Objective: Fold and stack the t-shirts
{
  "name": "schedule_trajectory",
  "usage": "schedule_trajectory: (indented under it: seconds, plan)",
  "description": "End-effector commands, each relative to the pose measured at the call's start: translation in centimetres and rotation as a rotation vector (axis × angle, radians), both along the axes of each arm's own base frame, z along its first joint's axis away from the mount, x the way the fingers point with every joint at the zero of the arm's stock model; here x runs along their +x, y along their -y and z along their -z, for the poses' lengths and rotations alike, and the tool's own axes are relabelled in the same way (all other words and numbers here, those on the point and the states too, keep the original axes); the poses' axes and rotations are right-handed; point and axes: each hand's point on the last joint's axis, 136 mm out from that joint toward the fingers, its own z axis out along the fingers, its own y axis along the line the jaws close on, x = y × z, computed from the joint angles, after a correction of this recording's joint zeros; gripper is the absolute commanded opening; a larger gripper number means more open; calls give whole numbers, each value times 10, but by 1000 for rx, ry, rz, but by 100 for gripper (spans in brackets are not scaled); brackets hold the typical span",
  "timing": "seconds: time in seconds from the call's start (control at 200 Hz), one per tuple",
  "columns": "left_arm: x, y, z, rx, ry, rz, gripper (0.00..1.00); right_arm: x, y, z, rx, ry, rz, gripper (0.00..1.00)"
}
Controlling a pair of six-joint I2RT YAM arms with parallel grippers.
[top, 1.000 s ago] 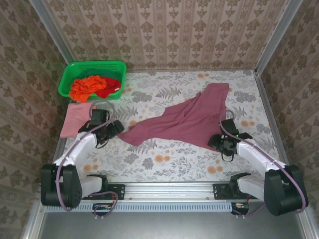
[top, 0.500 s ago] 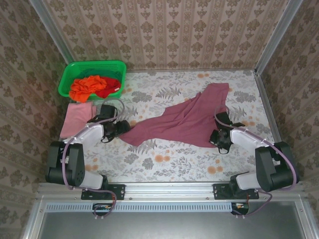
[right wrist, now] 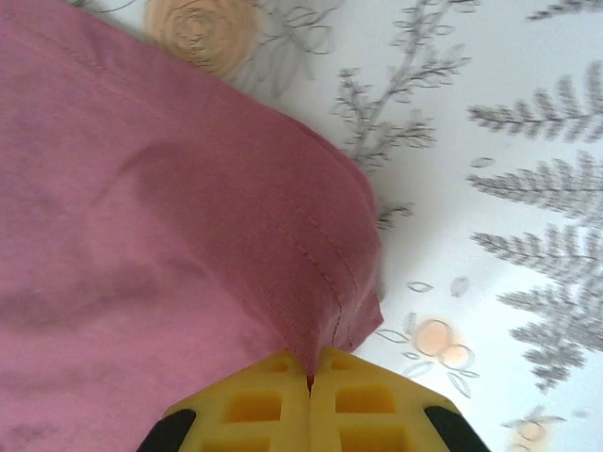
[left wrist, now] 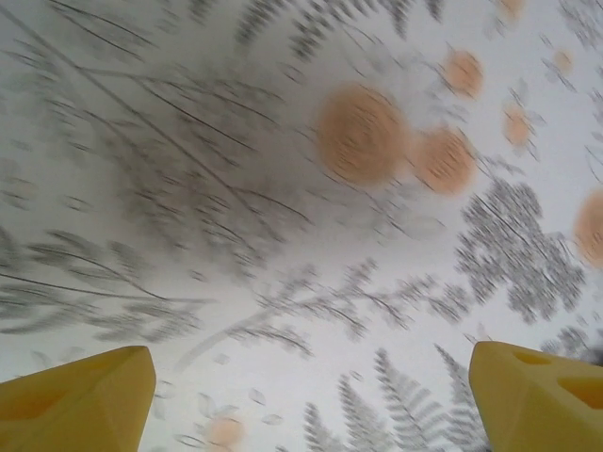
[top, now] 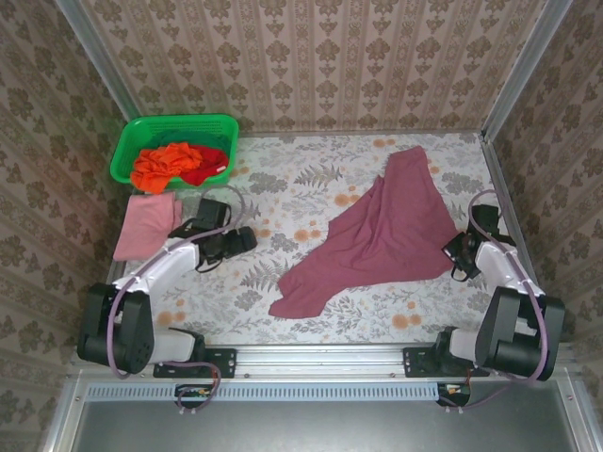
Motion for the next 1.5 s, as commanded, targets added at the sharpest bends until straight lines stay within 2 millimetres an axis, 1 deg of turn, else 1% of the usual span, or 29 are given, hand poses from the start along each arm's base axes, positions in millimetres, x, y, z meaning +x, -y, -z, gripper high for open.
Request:
schedule_trajectory:
  seconds: [0.0,0.01,0.02,0.035,0.085,0.175,0.23,0.345,0.4,0.51,0.595,0.605,0.63,0.715,0.795,0.855,0.89,0.935,0.975,0.99,1.03,1.08,1.16,1.175,1.245,1.3,1.37,1.475,1.495]
  plan:
    - [-19,29,5,-55,-42,47,85,9,-7,3,43,10,-43,0]
    - [-19,30,6,-61,-45,41,85,9,-8,4,45,8,-44,0]
    - [-24,38,6,-66,-48,63,84,8,-8,4,46,7,-44,0]
    - [-28,44,6,-75,-53,72,84,8,-8,5,45,6,-46,0]
    - [-38,56,7,-106,-71,73,79,7,-9,9,50,-3,-51,0]
    - [-53,75,12,-174,-118,55,75,7,-10,14,55,-11,-55,0]
    - [-60,83,16,-225,-153,23,72,6,-11,16,62,-11,-56,0]
    - [-71,88,25,-274,-219,-50,68,7,-12,18,65,-12,-63,0]
    - [-73,91,27,-294,-234,-75,67,7,-12,19,65,-14,-64,0]
    - [-72,108,29,-391,-242,-84,63,9,-12,21,68,-6,-60,0]
    - [-72,117,31,-403,-264,-72,61,11,-12,21,70,-1,-61,0]
    - [-72,118,32,-402,-266,-71,60,10,-12,26,77,-20,-60,0]
    - [-72,120,32,-400,-268,-67,60,9,-13,29,80,-31,-61,0]
    - [-75,123,38,-395,-284,-69,58,7,-11,30,69,-40,-56,1]
    - [-77,124,44,-398,-303,-82,53,6,-10,30,64,-40,-54,1]
    - [-76,122,46,-390,-297,-86,48,6,-10,29,66,-38,-56,1]
    - [-74,121,46,-382,-282,-90,42,7,-12,29,71,-33,-59,1]
    - [-70,118,46,-369,-256,-96,30,7,-13,27,78,-23,-62,0]
    - [-64,119,43,-367,-230,-86,16,7,-15,28,86,-20,-65,0]
    - [-62,119,42,-365,-222,-84,11,10,-15,20,78,8,-65,0]
    - [-56,120,38,-364,-204,-78,0,12,-15,13,75,37,-66,0]
    - [-48,122,32,-368,-176,-77,0,14,-15,3,68,76,-70,0]
    - [-34,125,15,-412,-108,-77,0,18,-14,-20,45,137,-76,0]
    - [-32,124,13,-412,-99,-78,0,19,-14,-24,42,148,-79,0]
    - [-20,113,-8,-410,-17,-92,0,23,-15,-52,21,219,-99,0]
    - [-10,101,-31,-393,65,-100,0,24,-15,-76,-3,282,-109,0]
    - [2,82,-67,-362,199,-83,0,25,-16,-113,-44,379,-126,0]
    - [10,46,-125,-295,408,-89,0,22,-21,-181,-110,565,-164,0]
    - [10,38,-138,-286,452,-93,0,20,-23,-193,-123,601,-173,0]
